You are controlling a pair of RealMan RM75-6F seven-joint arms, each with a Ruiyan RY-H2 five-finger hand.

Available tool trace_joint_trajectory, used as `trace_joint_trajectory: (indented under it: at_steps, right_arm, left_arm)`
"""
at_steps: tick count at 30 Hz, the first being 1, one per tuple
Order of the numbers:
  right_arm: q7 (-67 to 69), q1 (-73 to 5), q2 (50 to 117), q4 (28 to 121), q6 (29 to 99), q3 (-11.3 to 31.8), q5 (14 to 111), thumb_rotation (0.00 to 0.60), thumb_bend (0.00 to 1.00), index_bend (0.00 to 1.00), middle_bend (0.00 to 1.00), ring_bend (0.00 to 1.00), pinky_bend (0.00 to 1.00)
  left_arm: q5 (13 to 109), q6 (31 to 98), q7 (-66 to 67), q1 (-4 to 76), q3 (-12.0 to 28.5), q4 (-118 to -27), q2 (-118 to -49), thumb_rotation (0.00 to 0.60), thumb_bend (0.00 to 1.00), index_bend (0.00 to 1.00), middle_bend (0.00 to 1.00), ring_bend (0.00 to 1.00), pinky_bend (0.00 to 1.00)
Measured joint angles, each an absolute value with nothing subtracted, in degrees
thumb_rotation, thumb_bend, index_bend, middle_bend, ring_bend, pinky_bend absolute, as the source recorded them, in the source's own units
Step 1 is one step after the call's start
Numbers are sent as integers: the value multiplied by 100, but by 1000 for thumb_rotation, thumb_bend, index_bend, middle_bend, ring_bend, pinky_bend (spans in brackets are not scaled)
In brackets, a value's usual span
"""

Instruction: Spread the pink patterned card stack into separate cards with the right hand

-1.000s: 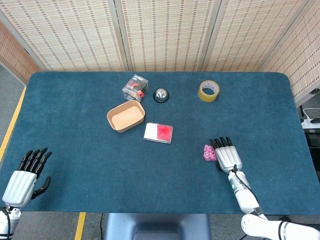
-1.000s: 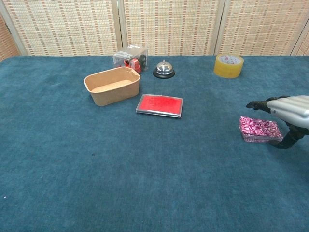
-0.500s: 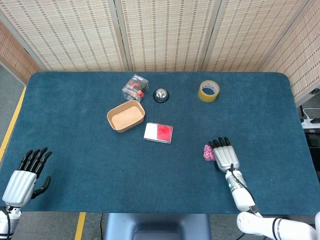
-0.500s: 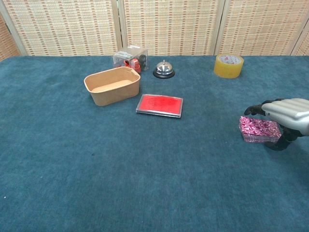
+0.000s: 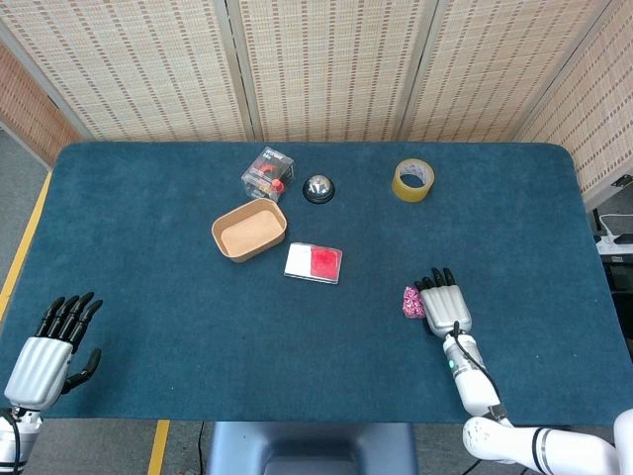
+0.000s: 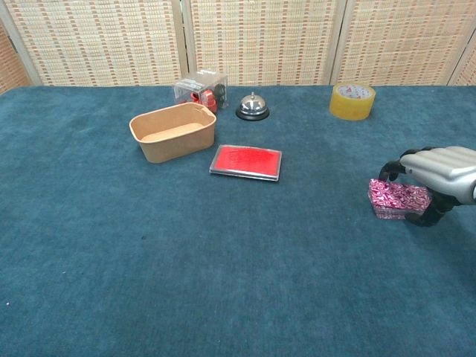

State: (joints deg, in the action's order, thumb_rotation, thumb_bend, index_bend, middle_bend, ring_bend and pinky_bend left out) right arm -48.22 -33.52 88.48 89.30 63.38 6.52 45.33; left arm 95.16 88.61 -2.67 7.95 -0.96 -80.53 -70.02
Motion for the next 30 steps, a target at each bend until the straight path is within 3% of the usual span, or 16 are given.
trace_joint_trajectory:
  at_steps: [22,30]
  right_arm:
    - [-4902,-3470,8934,8878,6546,565,4487,600,288,346,317,120,0]
    - [-4888,-3481,8981,8831,6634,540,4527,600,289,455,375,217,1]
  left_arm:
    - [9496,8832,-281,810,-87,-8046,-6999,600,454,0,0,0,9]
    - [9499,8837,-264,810,-86,-8049,-7002,600,453,0,0,0,9]
